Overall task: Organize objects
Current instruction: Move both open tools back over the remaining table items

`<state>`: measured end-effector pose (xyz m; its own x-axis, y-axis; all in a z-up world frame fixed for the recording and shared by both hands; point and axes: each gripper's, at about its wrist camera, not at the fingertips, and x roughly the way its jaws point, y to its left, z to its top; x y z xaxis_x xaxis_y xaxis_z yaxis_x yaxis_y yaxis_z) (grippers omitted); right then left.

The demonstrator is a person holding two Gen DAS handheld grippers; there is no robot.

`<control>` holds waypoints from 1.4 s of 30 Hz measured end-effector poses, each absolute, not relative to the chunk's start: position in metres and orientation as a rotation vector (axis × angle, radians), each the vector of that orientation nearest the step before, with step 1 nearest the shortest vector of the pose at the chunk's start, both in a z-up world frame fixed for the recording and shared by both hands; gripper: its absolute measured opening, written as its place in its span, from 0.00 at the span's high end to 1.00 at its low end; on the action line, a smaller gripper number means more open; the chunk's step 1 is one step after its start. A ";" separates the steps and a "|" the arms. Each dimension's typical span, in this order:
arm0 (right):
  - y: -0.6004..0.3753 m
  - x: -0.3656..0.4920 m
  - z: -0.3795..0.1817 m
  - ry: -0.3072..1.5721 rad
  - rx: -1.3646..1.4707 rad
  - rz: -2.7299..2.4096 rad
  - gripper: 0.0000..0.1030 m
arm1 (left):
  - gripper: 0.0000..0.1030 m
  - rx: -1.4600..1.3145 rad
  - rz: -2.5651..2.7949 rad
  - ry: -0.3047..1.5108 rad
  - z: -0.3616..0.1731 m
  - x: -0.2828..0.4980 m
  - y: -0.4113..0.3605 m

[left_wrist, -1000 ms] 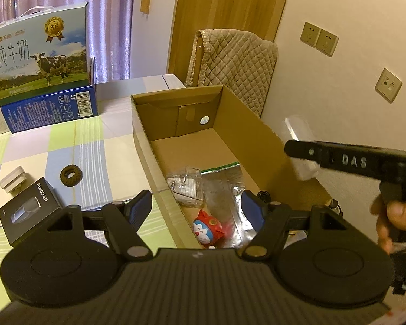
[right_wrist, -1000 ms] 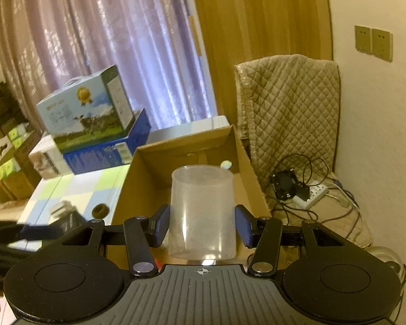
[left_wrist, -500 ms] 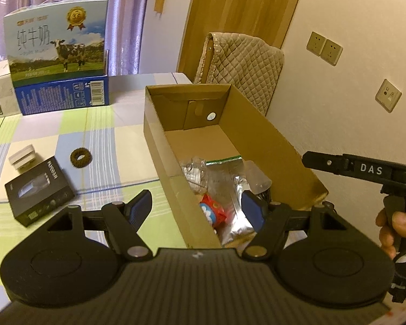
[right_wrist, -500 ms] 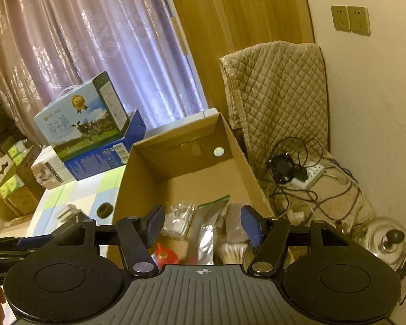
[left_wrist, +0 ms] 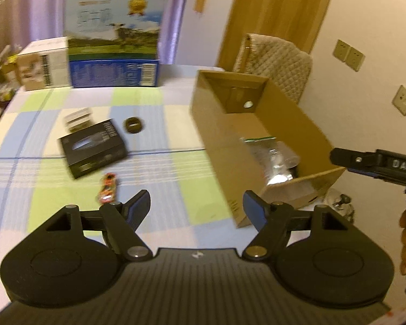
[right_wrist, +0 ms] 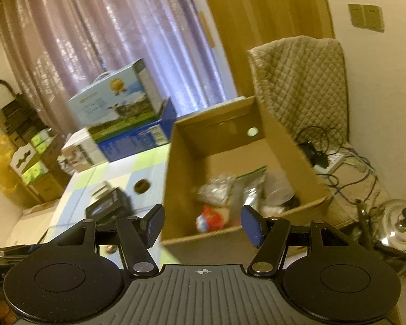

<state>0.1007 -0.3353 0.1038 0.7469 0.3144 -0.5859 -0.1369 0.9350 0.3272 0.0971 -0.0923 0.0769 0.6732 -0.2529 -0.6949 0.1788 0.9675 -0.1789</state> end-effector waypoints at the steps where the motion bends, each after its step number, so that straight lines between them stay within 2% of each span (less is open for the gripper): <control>1: -0.330 0.097 0.103 0.687 0.266 0.260 0.42 | 0.30 -0.102 -0.226 0.792 0.077 0.093 -0.085; 16: -0.261 0.074 0.086 0.733 0.205 0.360 0.42 | 0.27 -0.132 -0.070 0.775 0.077 0.047 0.002; 42: -0.209 0.045 0.100 0.703 0.130 0.444 0.42 | 0.26 -0.141 -0.017 0.730 0.088 0.028 0.040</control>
<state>0.0450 -0.2090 0.0996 0.6740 0.4369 -0.5957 -0.3507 0.8990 0.2625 0.0275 0.0401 0.0877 0.7454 -0.0650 -0.6635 -0.0336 0.9903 -0.1348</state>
